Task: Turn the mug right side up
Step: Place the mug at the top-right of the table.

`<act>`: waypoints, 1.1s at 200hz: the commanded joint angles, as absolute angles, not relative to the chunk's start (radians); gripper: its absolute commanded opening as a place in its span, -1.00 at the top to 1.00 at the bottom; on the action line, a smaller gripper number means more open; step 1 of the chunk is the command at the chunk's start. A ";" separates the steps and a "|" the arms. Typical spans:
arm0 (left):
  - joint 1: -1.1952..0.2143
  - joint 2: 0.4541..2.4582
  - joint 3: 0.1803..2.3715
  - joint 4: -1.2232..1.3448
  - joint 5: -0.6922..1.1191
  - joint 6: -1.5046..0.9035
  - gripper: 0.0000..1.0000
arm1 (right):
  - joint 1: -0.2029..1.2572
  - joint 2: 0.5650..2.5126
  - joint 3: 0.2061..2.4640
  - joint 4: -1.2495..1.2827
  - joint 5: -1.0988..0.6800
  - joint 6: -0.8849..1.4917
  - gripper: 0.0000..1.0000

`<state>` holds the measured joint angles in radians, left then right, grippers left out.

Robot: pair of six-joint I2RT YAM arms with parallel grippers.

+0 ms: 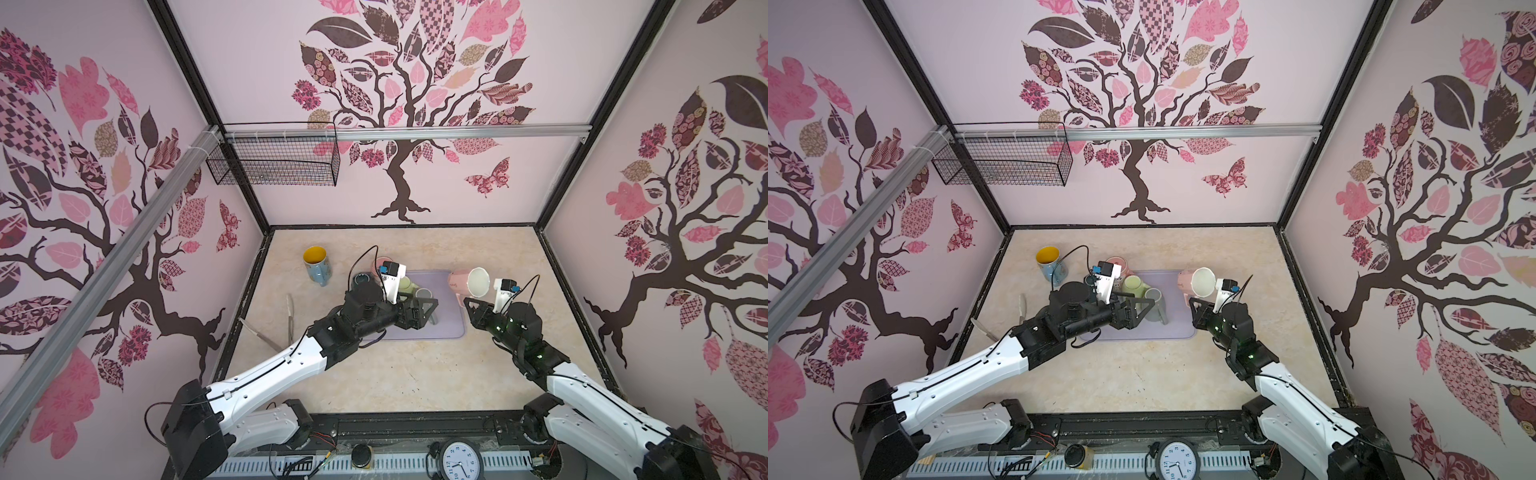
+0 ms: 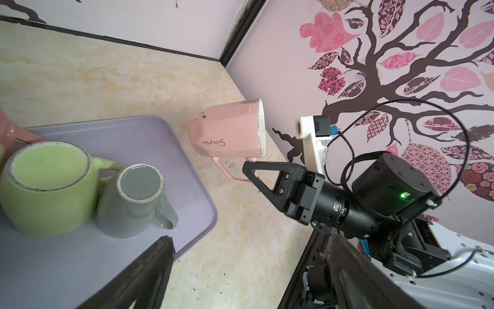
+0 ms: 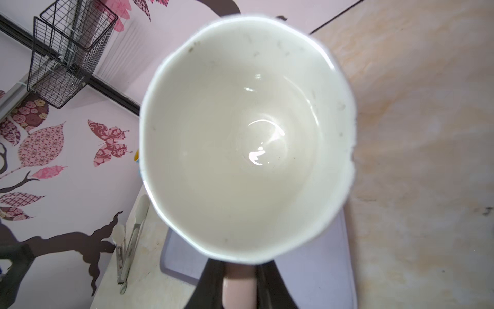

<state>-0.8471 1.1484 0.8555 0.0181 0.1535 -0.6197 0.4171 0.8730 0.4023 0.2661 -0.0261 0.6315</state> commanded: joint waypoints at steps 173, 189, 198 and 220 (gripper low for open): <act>-0.776 0.857 0.692 -0.160 0.016 -0.586 -0.89 | 0.235 1.452 0.890 0.009 0.269 0.399 1.00; -0.777 0.841 0.689 -0.174 0.005 -0.587 -0.89 | 0.235 1.487 0.902 0.014 0.263 0.403 1.00; -0.776 0.835 0.687 -0.177 0.002 -0.586 -0.89 | 0.234 1.506 0.906 0.021 0.258 0.404 1.00; -0.776 0.827 0.677 -0.178 -0.007 -0.589 -0.90 | 0.232 1.550 0.919 0.027 0.266 0.403 1.00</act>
<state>-0.7830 0.8406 0.7086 -0.1616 0.0181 -0.6010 0.2379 1.5127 0.8536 -0.0620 0.2287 0.4183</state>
